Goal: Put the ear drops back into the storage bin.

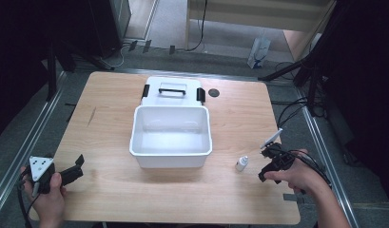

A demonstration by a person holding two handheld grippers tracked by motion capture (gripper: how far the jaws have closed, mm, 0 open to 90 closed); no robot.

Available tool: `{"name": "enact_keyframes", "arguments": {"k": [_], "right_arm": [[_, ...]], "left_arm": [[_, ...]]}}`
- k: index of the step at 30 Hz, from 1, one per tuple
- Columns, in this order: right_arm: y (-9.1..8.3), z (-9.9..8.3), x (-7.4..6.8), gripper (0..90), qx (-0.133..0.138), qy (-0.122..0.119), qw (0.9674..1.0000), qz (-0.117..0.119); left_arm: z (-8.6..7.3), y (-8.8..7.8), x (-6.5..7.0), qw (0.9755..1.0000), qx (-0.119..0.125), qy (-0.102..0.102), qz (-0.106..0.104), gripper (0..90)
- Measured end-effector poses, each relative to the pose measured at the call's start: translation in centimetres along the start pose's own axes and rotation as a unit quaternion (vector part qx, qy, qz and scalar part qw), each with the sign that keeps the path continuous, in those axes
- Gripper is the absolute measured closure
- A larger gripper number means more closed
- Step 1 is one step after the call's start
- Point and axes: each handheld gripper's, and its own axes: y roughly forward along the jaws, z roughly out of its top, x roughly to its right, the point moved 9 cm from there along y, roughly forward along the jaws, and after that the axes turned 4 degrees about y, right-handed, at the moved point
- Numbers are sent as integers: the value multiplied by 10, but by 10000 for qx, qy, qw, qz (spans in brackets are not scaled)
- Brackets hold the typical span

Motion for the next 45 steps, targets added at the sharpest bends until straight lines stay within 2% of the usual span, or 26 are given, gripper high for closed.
{"name": "enact_keyframes", "arguments": {"k": [2, 5, 10, 15, 18, 21, 25, 28, 34, 38, 41, 45], "right_arm": [[-6, 5, -4, 185, -120, -49, 9999, 16], [-12, 13, -6, 228, -139, 41, 9998, 112], [-20, 25, -9, 267, 27, 207, 9993, 317], [-27, 37, -21, 353, 204, 74, 9977, 637], [-29, 44, -32, 393, 212, 269, 9962, 803], [-31, 49, -39, 436, 249, 265, 9953, 895], [-30, 56, -40, 516, 323, 397, 9958, 760], [-29, 60, -43, 544, 364, 533, 9943, 850], [-23, 62, -47, 614, 251, 577, 9945, 832], [-19, 63, -50, 676, 201, 557, 9950, 810], [-19, 64, -51, 716, 184, 484, 9963, 683], [-23, 64, -50, 718, 153, 337, 9973, 641]], "left_arm": [[0, 0, 0, 10000, 11, -16, 0, 0], [0, 0, 0, 10000, 20, -21, -4, 0], [0, 0, 0, 10000, 7, -9, -4, 0], [0, 0, 0, 10000, -4, -21, -2, 0], [0, 0, 0, 10000, -1, -30, -7, 0], [0, 0, 0, 10000, -5, -38, -7, 0], [0, 0, 0, 10000, -9, -39, -7, 0], [0, 0, 0, 10000, -10, -44, -10, 0], [0, 1, -1, 10000, -24, -39, -1, 0], [0, 0, -1, 10000, -31, -35, 1, 0], [0, 1, -1, 10000, -23, -56, -4, 0], [0, 1, -1, 10000, -24, -58, -4, 0]]}}
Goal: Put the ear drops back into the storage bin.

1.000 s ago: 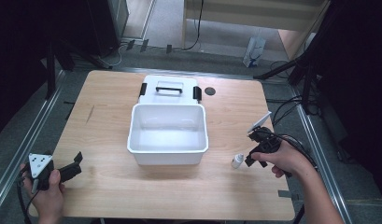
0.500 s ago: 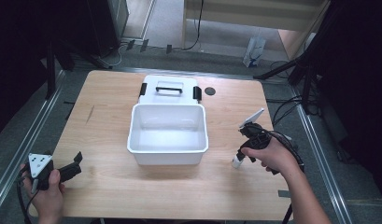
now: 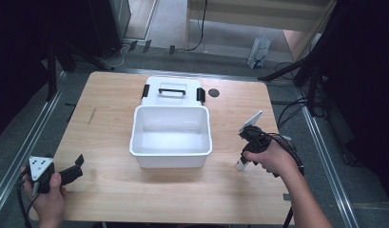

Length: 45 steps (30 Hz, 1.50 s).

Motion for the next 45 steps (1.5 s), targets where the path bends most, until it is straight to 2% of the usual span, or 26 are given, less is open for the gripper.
{"name": "enact_keyframes", "arguments": {"k": [11, 26, 27, 29, 31, 34, 45], "right_arm": [[-28, 6, -4, 718, -9, -59, 10000, -17], [-93, 37, -29, 718, 243, -346, 9990, -115], [-93, 37, -29, 718, 243, -346, 9990, -115], [-106, 42, -36, 719, 291, -398, 9987, -119], [-108, 44, -38, 719, 317, -437, 9985, -119], [-121, 53, -51, 719, 392, -538, 9978, -67], [-137, 69, -84, 719, 453, -849, 9953, 47]], "left_arm": [[0, 0, 0, 10000, -12, -4, -3, 0], [0, 0, -1, 10000, -20, -18, -12, 0], [0, 0, -1, 10000, -20, -18, -12, 0], [0, 0, -1, 10000, -24, -19, -13, 0], [0, 0, -1, 10000, -24, -23, -14, 0], [0, 0, -1, 10000, -29, -31, -16, 0], [0, 0, -1, 10000, -32, -25, -24, 0]]}}
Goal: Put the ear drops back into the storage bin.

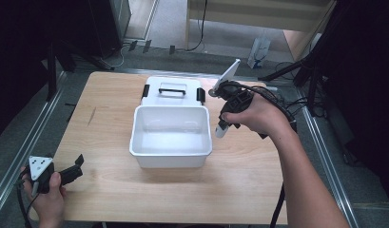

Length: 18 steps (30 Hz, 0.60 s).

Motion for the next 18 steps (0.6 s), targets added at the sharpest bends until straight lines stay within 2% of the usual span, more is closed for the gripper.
{"name": "enact_keyframes", "arguments": {"k": [8, 13, 18], "right_arm": [[1, 9, -20, 719, 27, -241, 9996, 160], [9, 12, -33, 719, -20, -378, 9991, 207], [21, 14, -37, 718, -8, -636, 9978, 162]], "left_arm": [[0, 0, 0, 10000, -11, 16, 8, 0], [0, 0, 0, 10000, -1, 11, -1, 0], [0, 0, 0, 10000, -1, 7, -4, 0]]}}
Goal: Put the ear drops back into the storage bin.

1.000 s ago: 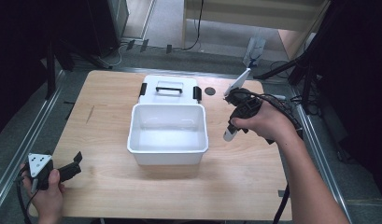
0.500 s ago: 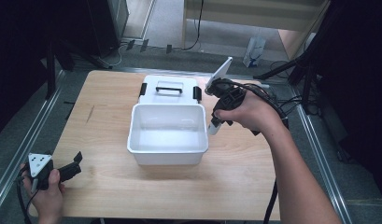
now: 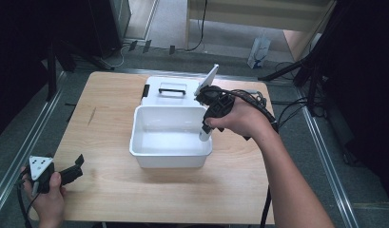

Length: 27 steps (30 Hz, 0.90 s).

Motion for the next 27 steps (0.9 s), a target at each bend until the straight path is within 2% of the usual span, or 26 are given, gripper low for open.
{"name": "enact_keyframes", "arguments": {"k": [4, 7, 10, 14, 15, 16, 18, 19, 20, 21, 23, 24, 25, 27], "right_arm": [[13, -1, 1, 718, -56, -190, 9997, -119], [21, -1, 1, 718, 15, -315, 9994, -130], [28, 0, 2, 717, 118, -650, 9975, -260], [35, 0, 2, 717, 107, -822, 9961, -288], [39, -1, 2, 717, 97, -935, 9951, -301], [45, -1, 3, 717, 117, -1197, 9922, -336], [50, -1, 2, 717, 110, -1345, 9902, -348], [53, -1, 2, 716, 78, -1477, 9882, -393], [53, -1, 2, 716, 78, -1477, 9882, -393], [57, 0, 1, 716, 107, -1664, 9854, -348], [63, 0, 0, 716, 98, -1839, 9823, -333], [63, 0, 0, 716, 98, -1839, 9823, -333], [69, 1, 0, 716, 85, -1992, 9793, -343], [71, 1, 0, 716, 78, -2033, 9784, -362]], "left_arm": [[0, 0, 0, 10000, 0, 1, -3, 0], [0, 0, 0, 10000, -7, 5, 3, 0], [0, 0, 0, 10000, -23, 16, 3, 0], [0, 0, 0, 10000, -19, 16, 5, 0], [0, 0, 0, 10000, -18, 17, 5, 0], [0, 0, 0, 10000, -11, 16, 4, 0], [0, 0, 0, 10000, -10, 4, 5, 0], [0, 0, 0, 10000, -11, 6, 4, 0], [0, 0, 0, 10000, -11, 6, 4, 0], [0, 0, 0, 10000, -10, 6, 3, 0], [0, 0, 0, 10000, -13, 12, 0, 0], [0, 0, 0, 10000, -13, 12, 0, 0], [0, 0, 0, 10000, -16, 15, -1, 0], [0, 0, 0, 10000, -21, 17, -2, 0]]}}
